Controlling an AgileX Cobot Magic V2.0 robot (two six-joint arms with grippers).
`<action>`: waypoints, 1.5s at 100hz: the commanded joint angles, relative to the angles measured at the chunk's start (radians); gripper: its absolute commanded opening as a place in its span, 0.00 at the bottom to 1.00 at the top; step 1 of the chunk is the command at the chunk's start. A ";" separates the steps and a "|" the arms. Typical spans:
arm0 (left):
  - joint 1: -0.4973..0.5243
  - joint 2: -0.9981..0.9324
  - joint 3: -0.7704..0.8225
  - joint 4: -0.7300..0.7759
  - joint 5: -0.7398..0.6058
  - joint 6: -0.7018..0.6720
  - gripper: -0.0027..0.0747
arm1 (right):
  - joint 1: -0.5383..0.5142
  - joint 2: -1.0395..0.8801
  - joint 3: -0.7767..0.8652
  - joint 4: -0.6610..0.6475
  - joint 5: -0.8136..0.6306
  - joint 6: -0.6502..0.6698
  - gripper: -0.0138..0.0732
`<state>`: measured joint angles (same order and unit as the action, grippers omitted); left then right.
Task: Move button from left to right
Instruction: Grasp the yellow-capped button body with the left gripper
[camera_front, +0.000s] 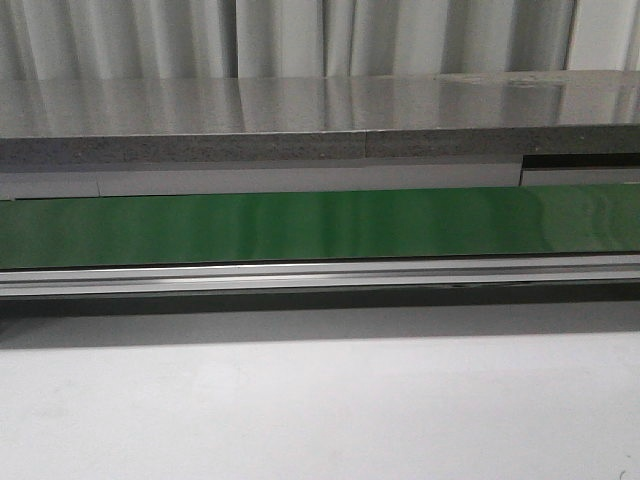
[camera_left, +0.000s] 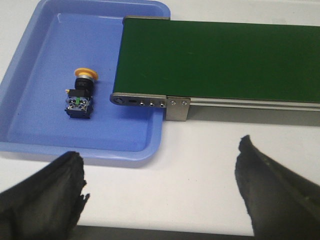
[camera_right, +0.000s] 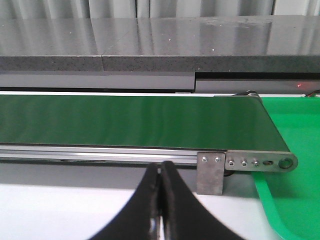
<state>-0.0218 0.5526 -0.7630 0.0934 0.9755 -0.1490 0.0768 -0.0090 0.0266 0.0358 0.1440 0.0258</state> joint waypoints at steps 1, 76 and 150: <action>-0.007 0.059 -0.071 0.023 -0.066 -0.001 0.81 | 0.000 -0.015 -0.018 -0.010 -0.087 -0.005 0.08; 0.292 0.813 -0.524 0.094 -0.056 0.124 0.81 | 0.000 -0.015 -0.018 -0.010 -0.087 -0.005 0.08; 0.375 1.208 -0.604 0.001 -0.102 0.200 0.81 | 0.000 -0.015 -0.018 -0.010 -0.087 -0.005 0.08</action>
<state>0.3434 1.7885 -1.3318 0.1044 0.9095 0.0469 0.0768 -0.0090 0.0266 0.0358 0.1440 0.0258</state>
